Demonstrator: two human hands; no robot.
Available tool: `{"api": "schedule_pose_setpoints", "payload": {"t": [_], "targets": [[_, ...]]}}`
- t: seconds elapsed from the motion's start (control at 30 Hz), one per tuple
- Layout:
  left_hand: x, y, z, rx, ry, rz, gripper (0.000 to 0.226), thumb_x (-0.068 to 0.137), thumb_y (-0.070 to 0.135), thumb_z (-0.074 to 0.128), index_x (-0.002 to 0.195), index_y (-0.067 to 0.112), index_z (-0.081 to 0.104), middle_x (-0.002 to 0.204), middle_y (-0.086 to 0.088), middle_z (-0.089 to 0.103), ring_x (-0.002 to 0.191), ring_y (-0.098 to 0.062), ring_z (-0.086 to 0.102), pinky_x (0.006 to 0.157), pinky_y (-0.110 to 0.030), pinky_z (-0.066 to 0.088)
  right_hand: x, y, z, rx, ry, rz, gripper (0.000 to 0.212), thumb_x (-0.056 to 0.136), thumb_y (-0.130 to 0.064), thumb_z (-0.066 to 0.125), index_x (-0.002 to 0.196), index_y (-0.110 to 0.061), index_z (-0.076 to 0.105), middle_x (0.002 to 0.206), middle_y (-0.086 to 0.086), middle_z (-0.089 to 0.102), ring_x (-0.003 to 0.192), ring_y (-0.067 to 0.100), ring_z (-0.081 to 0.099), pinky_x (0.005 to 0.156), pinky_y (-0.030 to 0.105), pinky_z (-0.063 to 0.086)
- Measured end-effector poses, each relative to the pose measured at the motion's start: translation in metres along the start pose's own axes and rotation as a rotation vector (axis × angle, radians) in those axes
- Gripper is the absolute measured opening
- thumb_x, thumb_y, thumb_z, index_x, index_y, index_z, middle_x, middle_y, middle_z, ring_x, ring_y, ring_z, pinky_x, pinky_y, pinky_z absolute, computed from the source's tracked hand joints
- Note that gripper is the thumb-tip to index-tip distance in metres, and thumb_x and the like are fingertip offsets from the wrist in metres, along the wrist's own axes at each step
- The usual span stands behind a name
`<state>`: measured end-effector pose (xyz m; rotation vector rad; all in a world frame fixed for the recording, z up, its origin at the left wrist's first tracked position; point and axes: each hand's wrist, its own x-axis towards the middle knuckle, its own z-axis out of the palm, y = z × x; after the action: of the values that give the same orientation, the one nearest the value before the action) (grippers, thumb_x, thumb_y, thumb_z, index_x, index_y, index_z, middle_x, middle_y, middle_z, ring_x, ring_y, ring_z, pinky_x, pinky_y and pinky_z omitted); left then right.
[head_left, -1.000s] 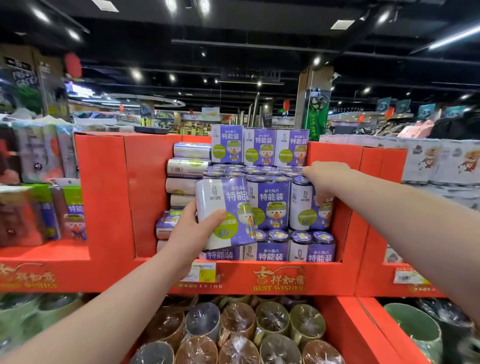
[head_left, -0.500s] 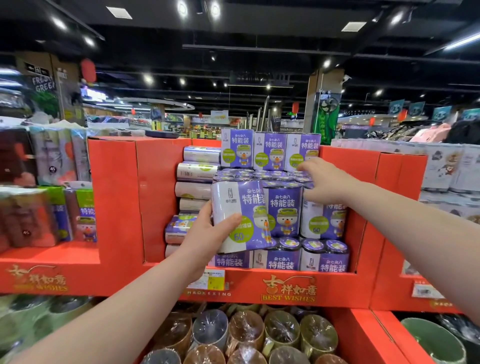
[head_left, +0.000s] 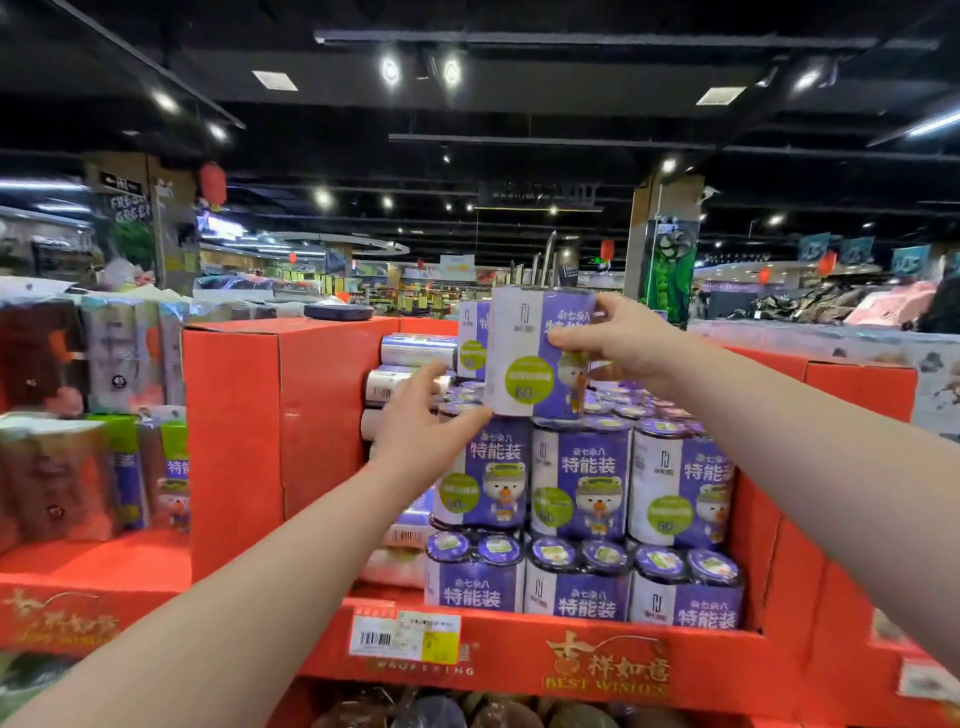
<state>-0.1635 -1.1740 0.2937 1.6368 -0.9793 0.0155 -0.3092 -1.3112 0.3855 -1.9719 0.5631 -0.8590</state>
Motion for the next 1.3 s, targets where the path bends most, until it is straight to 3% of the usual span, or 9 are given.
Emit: {"api": "schedule_pose_setpoints", "payload": {"t": [0.17,0.23,0.37,0.57,0.67,0.73,0.83,1.03,1.3], "targets": [[0.031,0.001,0.002,0.236,-0.171,-0.070,0.073,0.082,0.044,0.071,0.142,0.013,0.043,0.145,-0.010,0.044,0.129,-0.026,0.047,0.106,-0.041,0.040,0.050,0.018,0.010,-0.094,0.184,0.014,0.056,0.080,-0.016,0.077,0.125,-0.012,0.044,0.113,0.009,0.059,0.075,0.013,0.058,0.054,0.026,0.044],[0.041,0.004,0.004,0.269,-0.240,-0.077,0.071,0.086,0.044,0.066,0.144,0.011,0.040,0.147,-0.008,0.043,0.130,-0.022,0.045,0.105,-0.033,0.040,0.068,0.025,0.019,-0.127,0.217,0.013,0.060,0.080,-0.017,0.077,0.128,-0.009,0.041,0.119,0.012,0.057,0.091,0.022,0.060,0.062,0.030,0.049],[0.050,0.001,0.010,0.160,-0.380,-0.149,0.063,0.092,0.041,0.060,0.143,0.009,0.041,0.129,-0.002,0.054,0.099,-0.009,0.048,0.074,-0.018,0.044,0.101,0.031,0.035,-0.179,0.235,0.021,0.066,0.075,-0.021,0.080,0.129,-0.010,0.043,0.122,0.010,0.058,0.107,0.028,0.059,0.091,0.047,0.052],[0.056,-0.010,0.011,0.128,-0.392,-0.153,0.077,0.090,0.046,0.061,0.150,0.008,0.030,0.148,-0.008,0.041,0.129,-0.020,0.046,0.092,-0.023,0.039,0.125,0.038,0.054,-0.220,0.227,0.043,0.071,0.083,-0.021,0.075,0.139,-0.008,0.035,0.128,0.011,0.051,0.112,0.028,0.052,0.089,0.039,0.047],[0.055,-0.011,0.011,0.088,-0.414,-0.164,0.058,0.092,0.039,0.061,0.138,0.009,0.045,0.128,-0.004,0.053,0.103,-0.009,0.055,0.067,-0.013,0.044,0.133,0.044,0.057,-0.180,0.199,0.129,0.072,0.077,-0.022,0.080,0.135,-0.005,0.041,0.124,0.010,0.054,0.113,0.031,0.055,0.090,0.041,0.049],[0.057,-0.015,0.013,0.030,-0.407,-0.182,0.018,0.093,0.033,0.061,0.097,0.015,0.060,0.097,-0.001,0.061,0.068,0.002,0.058,0.048,-0.010,0.042,0.137,0.048,0.058,-0.170,0.104,0.210,0.046,0.074,-0.013,0.082,0.108,-0.001,0.053,0.106,0.015,0.062,0.093,0.029,0.060,0.087,0.046,0.052],[0.059,-0.019,0.015,-0.003,-0.388,-0.172,0.024,0.092,0.031,0.062,0.074,0.021,0.051,0.072,0.007,0.059,0.051,0.004,0.055,0.044,-0.009,0.041,0.134,0.050,0.060,-0.396,0.059,0.246,0.032,0.079,-0.010,0.077,0.080,-0.003,0.046,0.092,0.016,0.058,0.090,0.031,0.059,0.084,0.045,0.055],[0.061,-0.021,0.016,-0.027,-0.400,-0.162,0.020,0.092,0.029,0.063,0.080,0.018,0.052,0.074,0.005,0.061,0.052,0.001,0.058,0.042,-0.012,0.042,0.131,0.053,0.060,-0.577,0.057,0.164,0.078,0.083,-0.025,0.074,0.142,0.002,0.031,0.131,0.018,0.050,0.117,0.032,0.051,0.092,0.037,0.044],[0.060,-0.019,0.014,-0.033,-0.402,-0.181,0.036,0.090,0.035,0.064,0.114,0.010,0.055,0.089,0.001,0.066,0.068,-0.005,0.064,0.050,-0.014,0.050,0.122,0.047,0.065,-0.571,0.053,0.173,0.068,0.085,-0.028,0.073,0.134,0.005,0.038,0.129,0.019,0.051,0.111,0.031,0.052,0.082,0.035,0.044]]}}
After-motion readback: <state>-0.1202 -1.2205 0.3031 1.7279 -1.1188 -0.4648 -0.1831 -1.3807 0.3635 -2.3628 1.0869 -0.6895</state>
